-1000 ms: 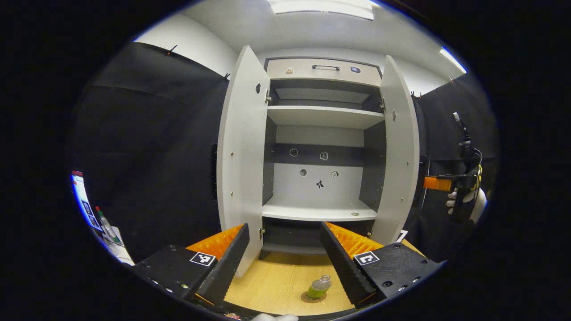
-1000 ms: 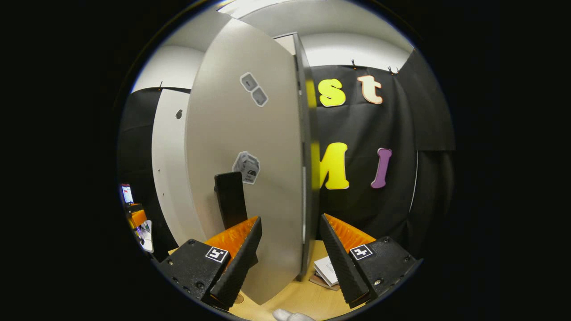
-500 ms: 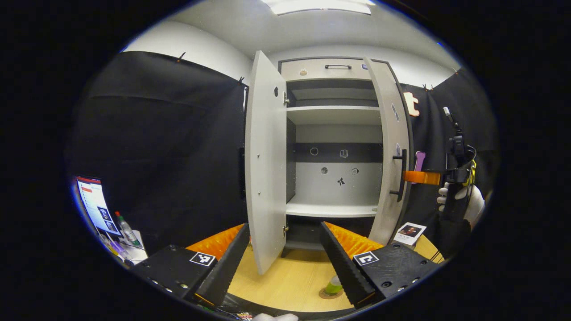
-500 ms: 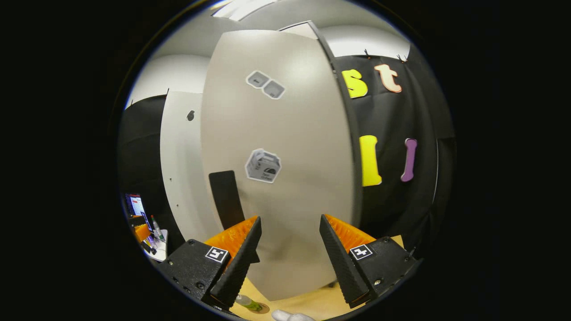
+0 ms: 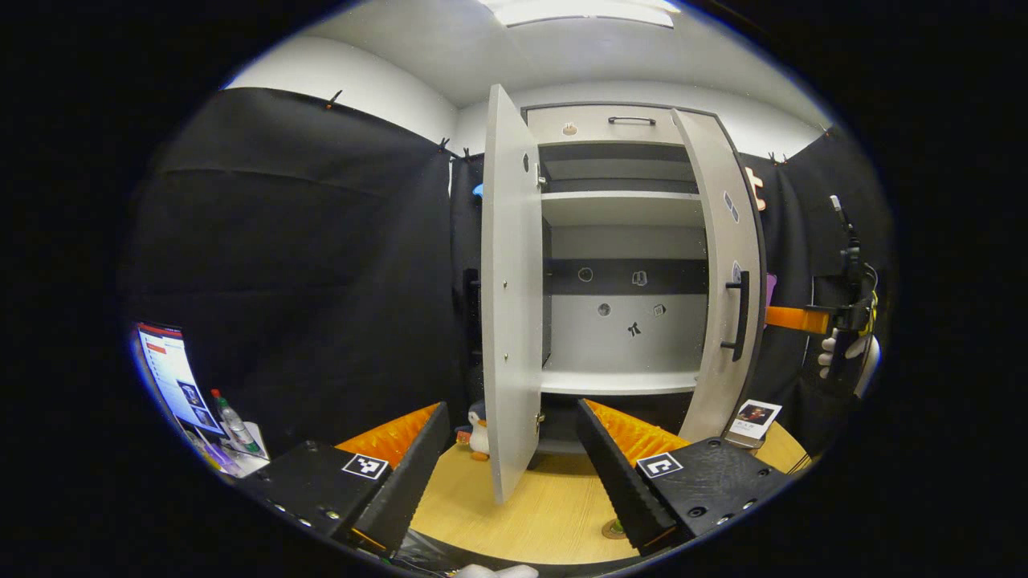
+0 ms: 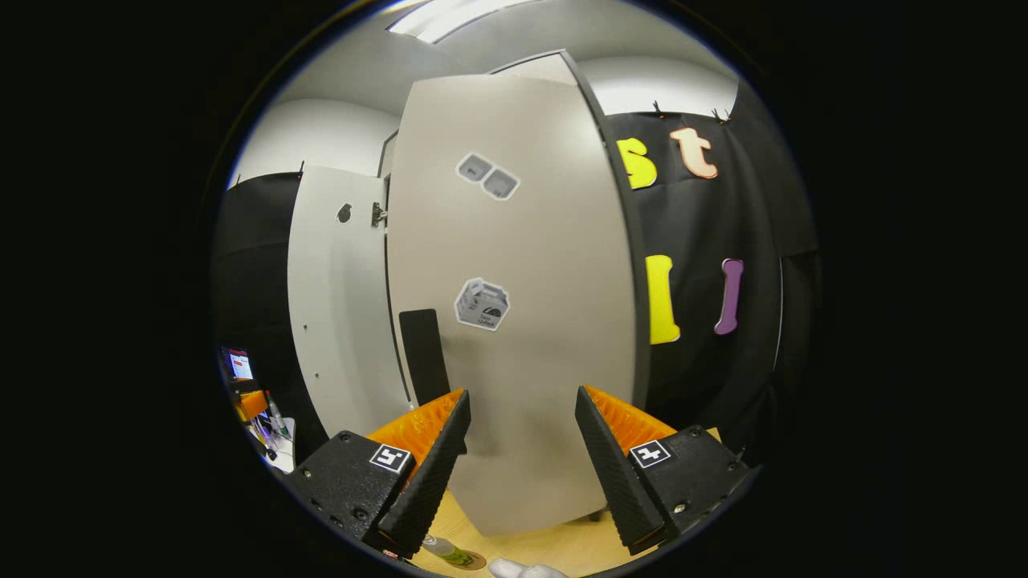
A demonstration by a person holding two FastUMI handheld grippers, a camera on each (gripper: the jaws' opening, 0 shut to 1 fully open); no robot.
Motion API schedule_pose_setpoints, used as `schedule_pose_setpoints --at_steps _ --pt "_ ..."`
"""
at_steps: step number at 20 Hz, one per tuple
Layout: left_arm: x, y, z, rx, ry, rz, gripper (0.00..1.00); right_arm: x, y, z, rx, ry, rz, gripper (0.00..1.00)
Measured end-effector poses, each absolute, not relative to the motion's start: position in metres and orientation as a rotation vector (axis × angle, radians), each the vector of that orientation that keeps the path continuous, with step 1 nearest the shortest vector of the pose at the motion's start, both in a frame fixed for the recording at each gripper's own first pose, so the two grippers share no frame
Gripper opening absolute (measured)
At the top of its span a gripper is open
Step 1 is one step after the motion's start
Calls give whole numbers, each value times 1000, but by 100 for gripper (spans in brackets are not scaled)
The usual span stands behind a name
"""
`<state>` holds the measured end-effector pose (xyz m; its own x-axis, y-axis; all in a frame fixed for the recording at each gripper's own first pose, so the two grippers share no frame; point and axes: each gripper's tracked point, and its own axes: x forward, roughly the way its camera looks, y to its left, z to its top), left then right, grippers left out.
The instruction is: Grasp the bottle in the cabinet with the left hand and place it on the coaster, then close the right door with the right hand and the left door with the left hand.
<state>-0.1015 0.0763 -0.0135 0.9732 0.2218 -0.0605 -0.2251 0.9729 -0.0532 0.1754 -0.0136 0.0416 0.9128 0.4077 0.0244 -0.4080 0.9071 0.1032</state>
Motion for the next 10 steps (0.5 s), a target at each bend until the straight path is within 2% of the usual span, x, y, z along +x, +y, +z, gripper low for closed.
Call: schedule_pose_setpoints --at_steps 4,10 --pt "-74 118 -17 -51 51 182 96 143 -40 34 73 14 294 81" --pt "-29 207 -16 2 58 177 96 78 -33 26 60 40 164 81"
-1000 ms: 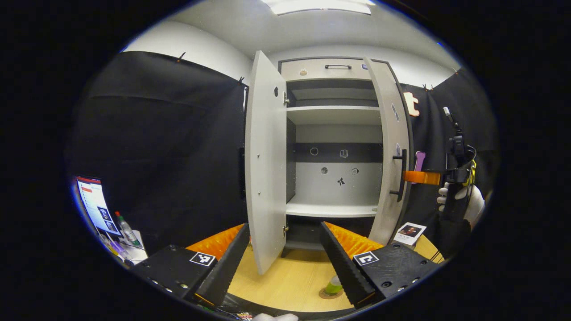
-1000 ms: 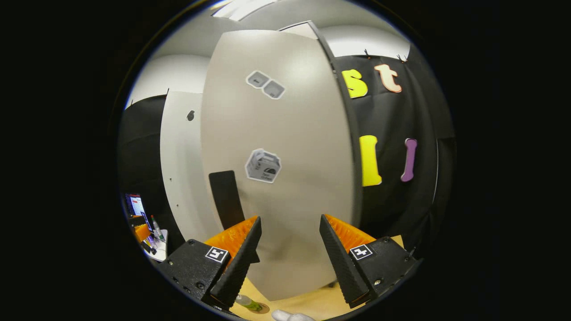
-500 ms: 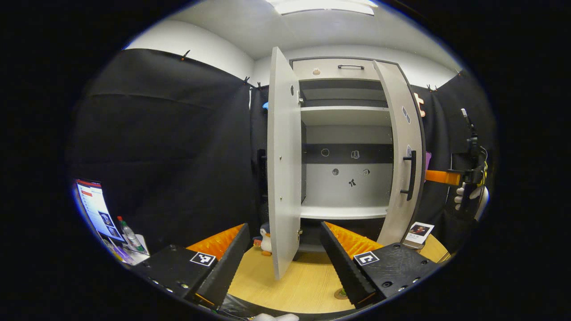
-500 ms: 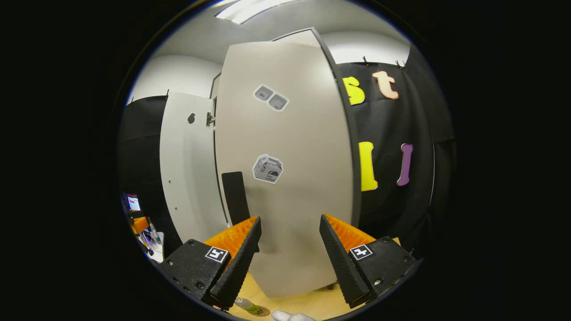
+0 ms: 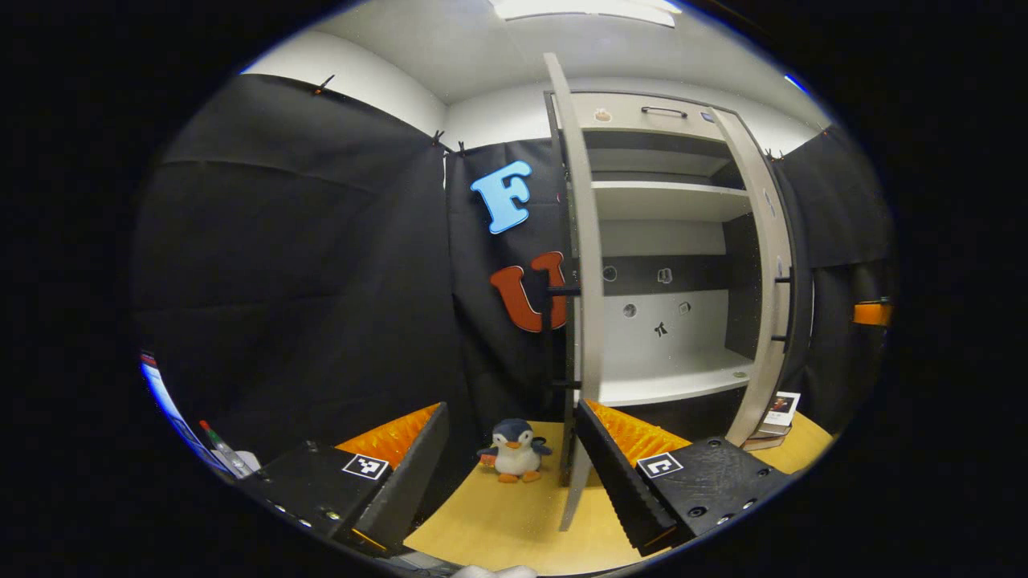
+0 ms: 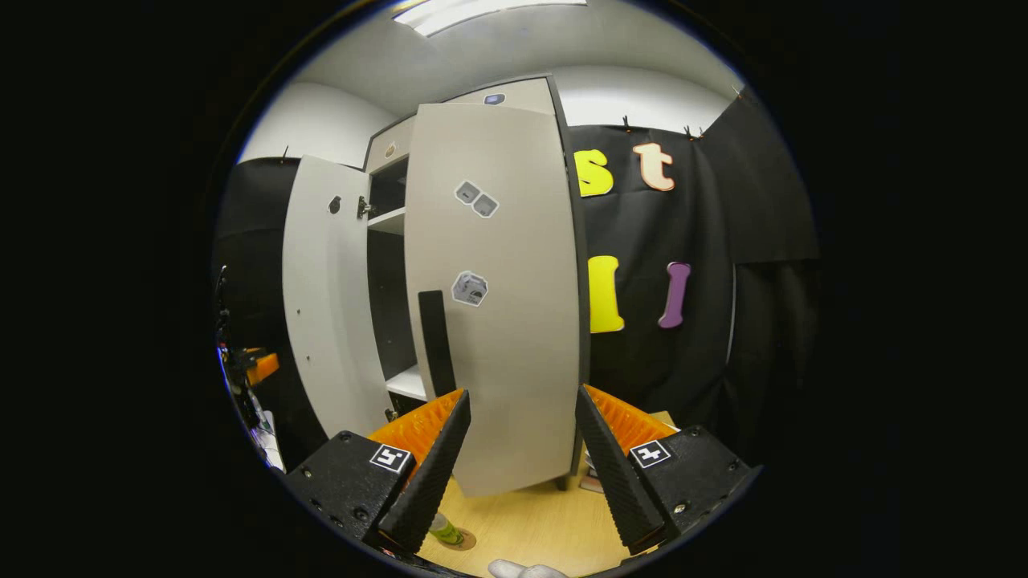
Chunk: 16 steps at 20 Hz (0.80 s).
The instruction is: Grasp the bottle in the cabinet with the left hand and place it on the coaster, then close the right door with the right hand and the left door with the left hand.
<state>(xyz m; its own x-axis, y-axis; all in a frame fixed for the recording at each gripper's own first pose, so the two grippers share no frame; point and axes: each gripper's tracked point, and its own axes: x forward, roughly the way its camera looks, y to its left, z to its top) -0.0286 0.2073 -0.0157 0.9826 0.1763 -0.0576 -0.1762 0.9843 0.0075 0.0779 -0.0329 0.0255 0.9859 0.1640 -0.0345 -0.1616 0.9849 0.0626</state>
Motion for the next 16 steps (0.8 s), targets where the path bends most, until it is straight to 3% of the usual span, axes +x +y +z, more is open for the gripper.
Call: schedule_pose_setpoints --at_steps 4,9,10,11,16 --pt "21 252 -19 3 52 157 96 30 -12 13 20 64 102 81" --pt "72 255 -21 -40 56 91 95 -10 8 -4 44 106 59 81" --pt "77 254 -21 -37 56 88 90 -13 7 -6 46 112 50 82" --pt "80 251 -18 -34 50 78 95 -15 6 -8 44 116 41 82" --pt "84 249 3 -19 -13 63 93 -17 13 -12 38 124 54 82"
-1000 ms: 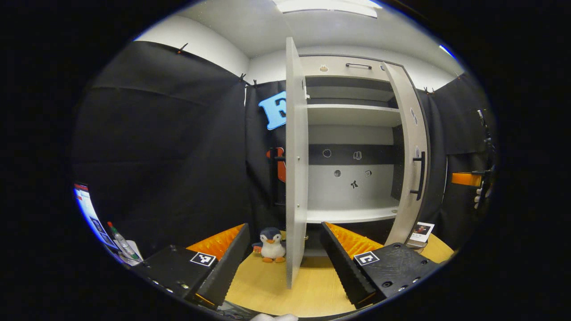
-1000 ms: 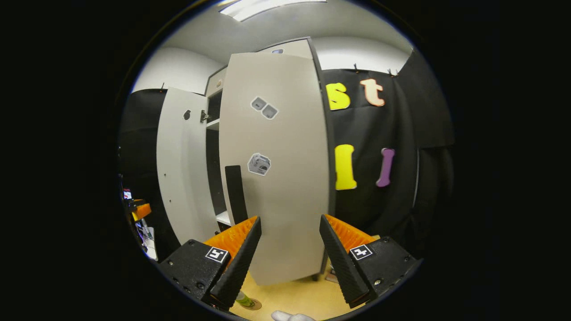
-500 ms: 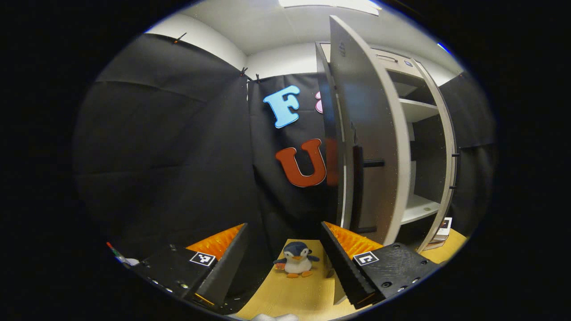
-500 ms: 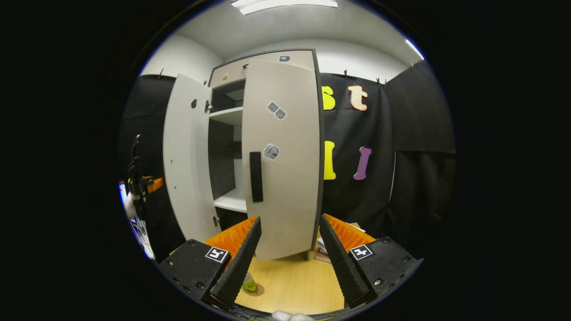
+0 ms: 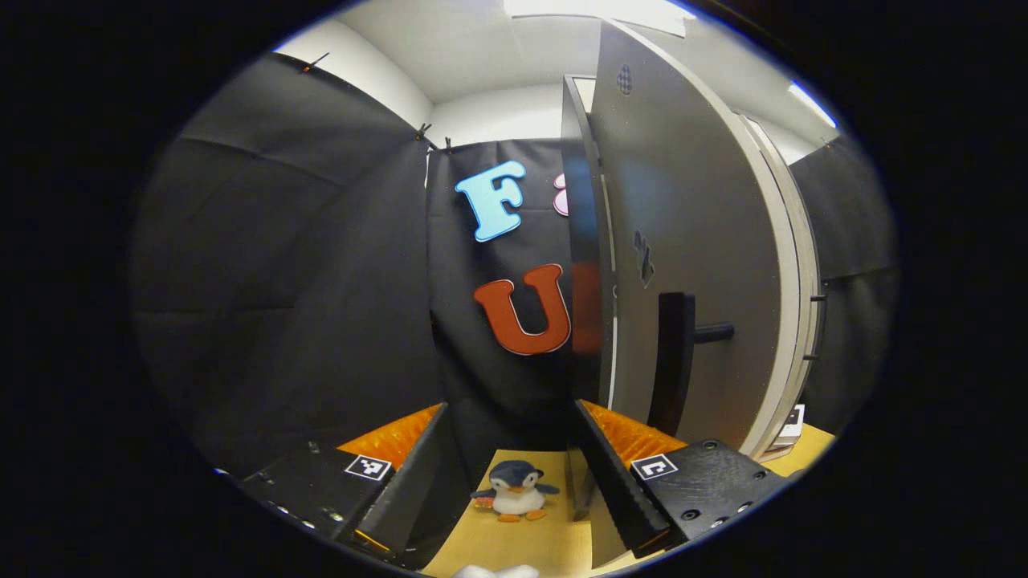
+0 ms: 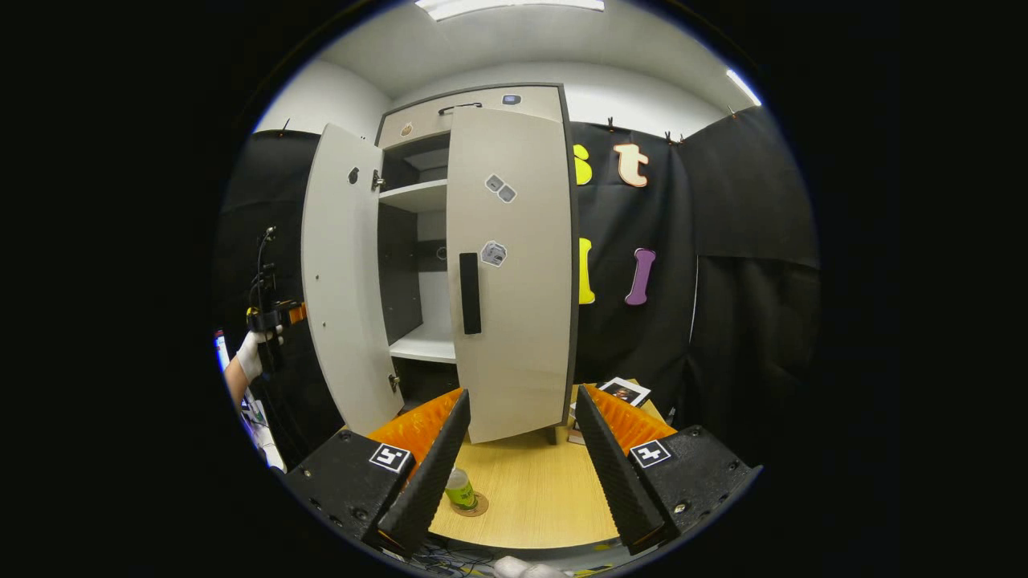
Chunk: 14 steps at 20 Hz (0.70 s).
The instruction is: Grasp the bottle in the cabinet with the left hand and place it on the coaster, then close the right door with the right hand and the left door with the left hand.
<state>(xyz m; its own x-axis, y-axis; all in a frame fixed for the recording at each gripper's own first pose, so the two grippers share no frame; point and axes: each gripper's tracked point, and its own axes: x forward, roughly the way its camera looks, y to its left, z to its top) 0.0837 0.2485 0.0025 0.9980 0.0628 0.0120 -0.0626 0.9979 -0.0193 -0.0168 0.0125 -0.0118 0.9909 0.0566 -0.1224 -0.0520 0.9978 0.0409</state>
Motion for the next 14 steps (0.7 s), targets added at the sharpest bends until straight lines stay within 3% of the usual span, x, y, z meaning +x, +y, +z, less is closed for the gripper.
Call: schedule_pose_setpoints --at_steps 8,14 --pt "81 239 8 -3 2 66 91 -16 16 -18 24 140 110 82" --pt "84 190 10 -11 -8 1 91 -14 7 -24 18 153 124 82"
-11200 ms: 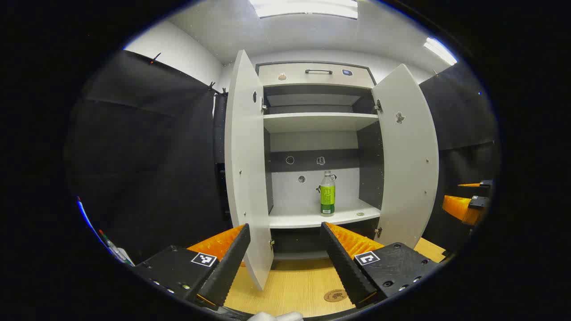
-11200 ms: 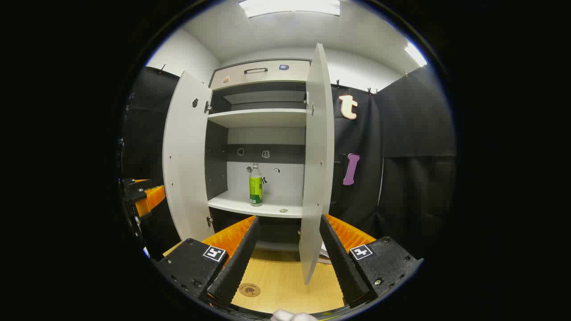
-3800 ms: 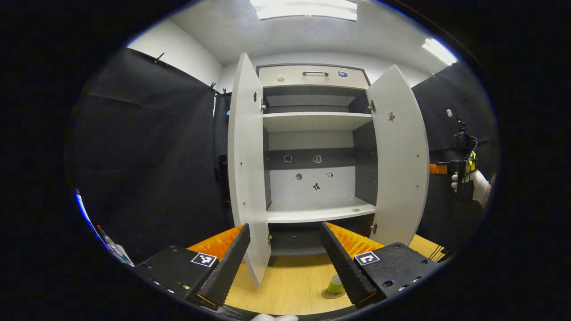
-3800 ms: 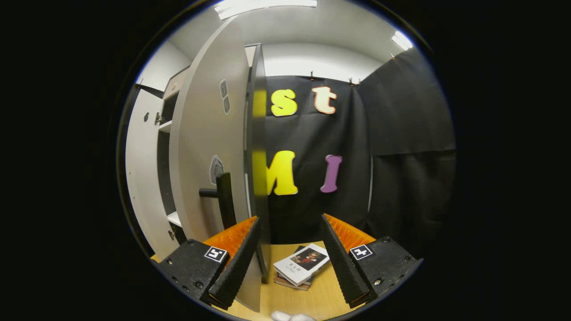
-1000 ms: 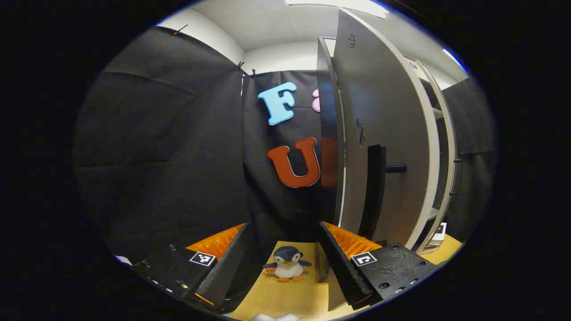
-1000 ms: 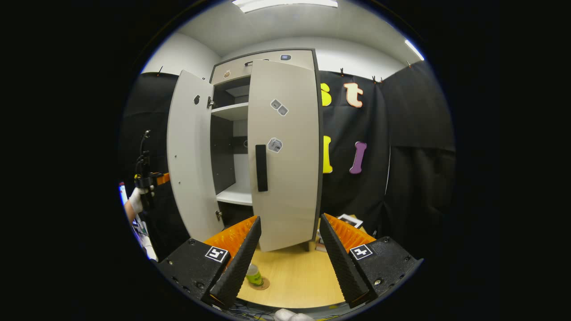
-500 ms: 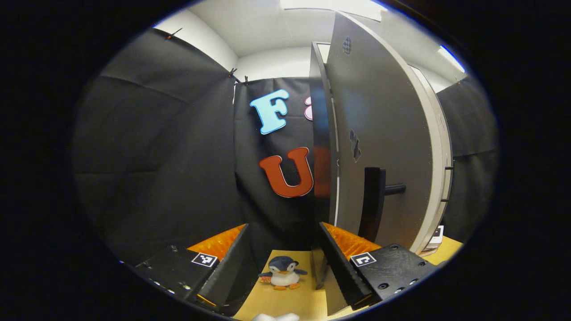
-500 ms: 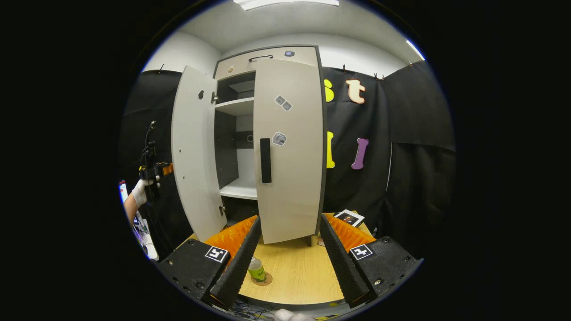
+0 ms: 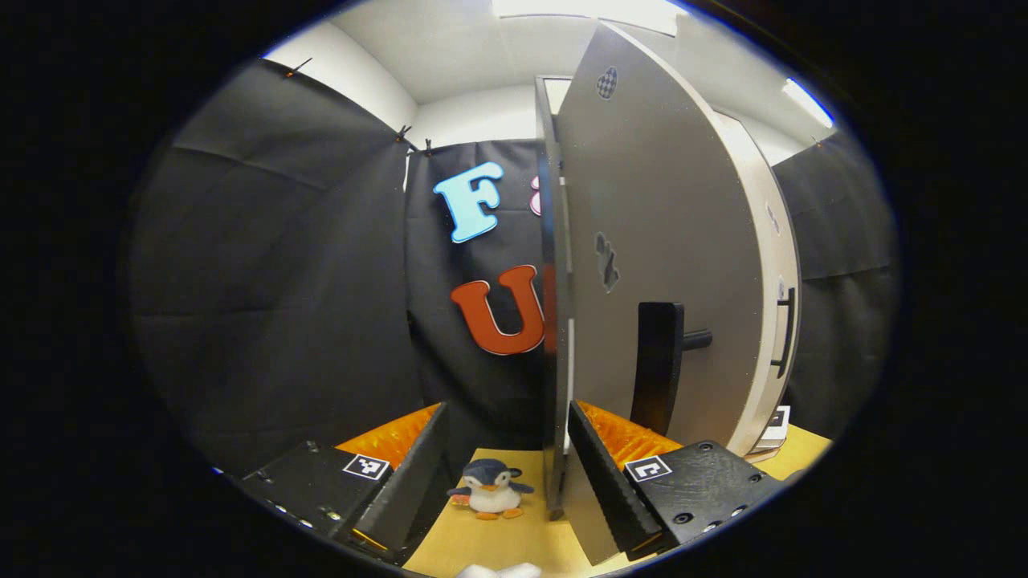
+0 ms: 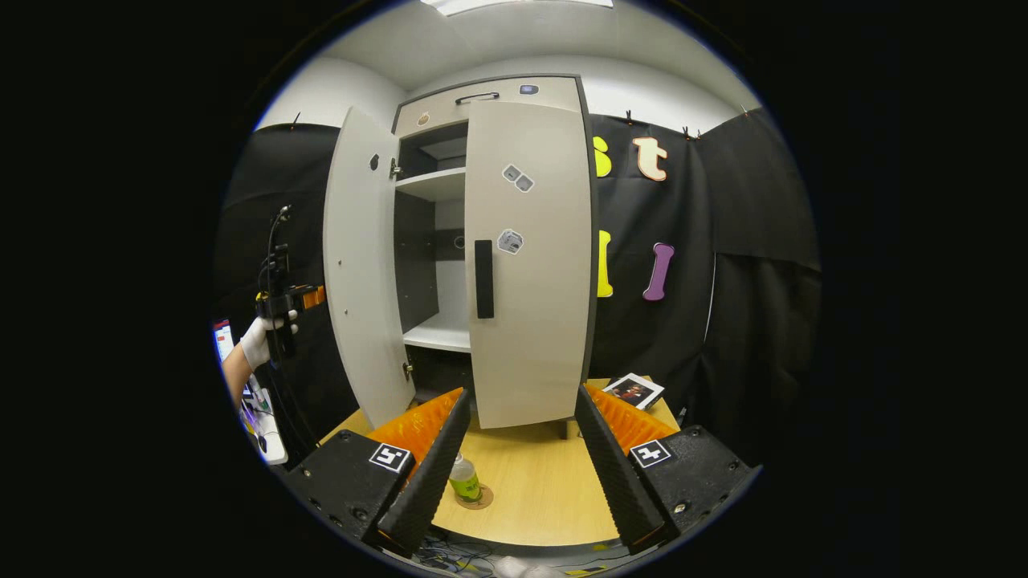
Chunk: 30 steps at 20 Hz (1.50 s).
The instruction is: Grasp the bottle in the cabinet with the left hand and place it on the coaster, then close the right door with the right hand and the left door with the left hand.
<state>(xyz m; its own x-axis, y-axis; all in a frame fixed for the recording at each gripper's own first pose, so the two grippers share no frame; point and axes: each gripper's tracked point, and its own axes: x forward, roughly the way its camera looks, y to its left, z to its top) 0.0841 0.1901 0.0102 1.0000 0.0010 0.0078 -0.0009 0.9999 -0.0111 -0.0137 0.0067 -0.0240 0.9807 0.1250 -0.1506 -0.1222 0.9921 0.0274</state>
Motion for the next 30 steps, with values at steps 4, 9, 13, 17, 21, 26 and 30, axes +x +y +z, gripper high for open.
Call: schedule_pose_setpoints --at_steps 4,9,13,17,21,26,30 --pt "89 154 11 -21 -6 -62 90 -15 -2 -25 36 159 111 82" --pt "108 107 9 -67 16 -147 90 -24 -2 -21 35 147 105 82" --pt "119 74 9 -85 32 -186 95 -32 5 -17 40 132 100 82" --pt "110 63 13 -11 11 -191 90 -39 8 -10 31 114 87 82" --pt "83 62 0 26 40 -195 95 -41 14 -9 33 108 80 82" --pt "32 65 4 41 16 -195 96 -38 24 -3 24 87 67 82" --pt "-13 67 5 32 16 -180 96 -34 36 1 17 68 72 82"
